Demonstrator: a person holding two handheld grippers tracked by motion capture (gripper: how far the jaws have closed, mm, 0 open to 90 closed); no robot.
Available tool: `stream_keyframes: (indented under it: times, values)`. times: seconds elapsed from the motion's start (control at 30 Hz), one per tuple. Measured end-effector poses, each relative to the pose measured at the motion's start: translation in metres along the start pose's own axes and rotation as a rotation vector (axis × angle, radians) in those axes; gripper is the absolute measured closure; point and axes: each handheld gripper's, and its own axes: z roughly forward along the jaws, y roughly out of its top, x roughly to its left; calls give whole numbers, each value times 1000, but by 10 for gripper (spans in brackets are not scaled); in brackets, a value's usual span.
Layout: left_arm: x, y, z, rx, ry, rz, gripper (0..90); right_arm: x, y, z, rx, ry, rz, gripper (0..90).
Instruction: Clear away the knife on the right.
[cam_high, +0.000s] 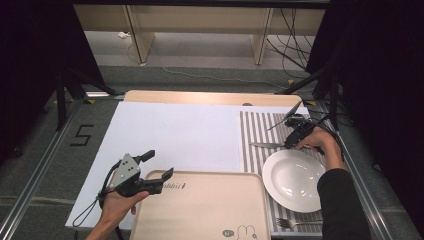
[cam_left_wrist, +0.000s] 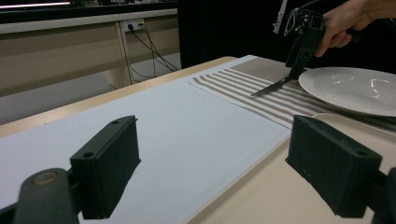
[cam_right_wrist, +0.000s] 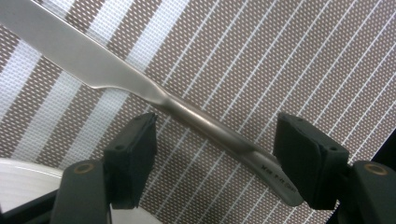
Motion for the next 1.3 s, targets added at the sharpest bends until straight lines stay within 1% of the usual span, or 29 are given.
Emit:
stream_keyframes:
  times: [0.07, 0.1, 0.17, 0.2, 0.27, 0.33, 0.37, 0.4, 0.5, 0.53, 0.57, 0.6, 0.63, 0.73, 0.77, 0.87, 0.9, 0.93, 0.97, 1.0, 1.03, 1.07, 1.1, 1.13, 1.23, 1.27, 1.3]
  values:
    - [0, 0, 1, -7, -5, -1, 160, -1, 0, 2, 1, 0, -18, 316]
    - [0, 0, 0, 1, 2, -1, 160, -1, 0, 3, -10, -3, -27, 316]
    - [0, 0, 0, 1, 1, 0, 160, -1, 0, 3, -4, -3, -26, 318]
    - [0, 0, 0, 0, 2, 0, 160, 1, 1, 4, 6, -4, -17, 327]
    - [1, 0, 1, -7, -2, -1, 160, 1, 1, 5, 7, -5, -25, 332]
    - [1, 0, 1, -9, -2, -5, 160, 0, 2, 7, -6, -9, -56, 342]
    - [1, 0, 0, -4, 2, -5, 160, 0, 2, 7, -6, -9, -56, 342]
    - [1, 0, 0, -1, 3, -4, 160, 2, 2, 7, 10, -5, -35, 348]
    - [1, 0, 0, -2, 4, -4, 161, 2, 3, 7, 25, -7, -48, 357]
    - [1, 0, 0, -1, 5, -4, 161, 2, 3, 7, 25, -7, -48, 357]
    - [1, 0, 0, -2, 5, -4, 161, 1, 3, 9, -1, -11, -62, 365]
    - [1, 0, 1, -10, 0, -5, 161, 1, 3, 9, -1, -11, -62, 365]
    - [1, 0, 0, -9, 2, -4, 161, 1, 3, 9, 5, -5, -52, 372]
    - [1, 0, -1, -1, 7, -3, 162, 1, 3, 9, 3, 3, -54, 385]
    - [1, 0, -1, -1, 7, -2, 162, 1, 3, 7, 20, 12, -41, 393]
    - [1, 0, -1, -2, 8, -4, 162, 1, 3, 8, 16, 17, -35, 398]
    - [1, 0, -1, -2, 9, -4, 162, 0, 3, 8, 12, 18, -54, 413]
    - [1, 0, -1, -2, 9, -5, 162, 0, 3, 8, 12, 18, -54, 413]
    - [1, 0, -2, -1, 9, -3, 161, -1, 3, 9, -3, 17, -78, 440]
    - [1, 0, -2, -1, 10, -2, 161, -1, 3, 9, -3, 17, -78, 440]
    - [1, 0, -2, 0, 9, -1, 161, 1, 3, 8, 14, 28, -53, 456]
    - [0, 0, -2, 0, 8, 0, 161, 0, 3, 8, 13, 36, -51, 477]
    - [0, 0, -1, 0, 8, 0, 162, 1, 3, 8, 12, 36, -64, 489]
    - [0, -1, -1, -1, 6, -1, 162, 2, 3, 8, 15, 33, -60, 501]
    - [0, -1, -1, 4, 8, 0, 162, 3, 4, 8, 9, 31, -74, 525]
    - [0, -1, -1, 5, 9, 2, 162, 3, 4, 8, 9, 39, -95, 546]
    - [0, -1, -1, 2, 7, 2, 162, 3, 4, 8, 9, 39, -95, 546]
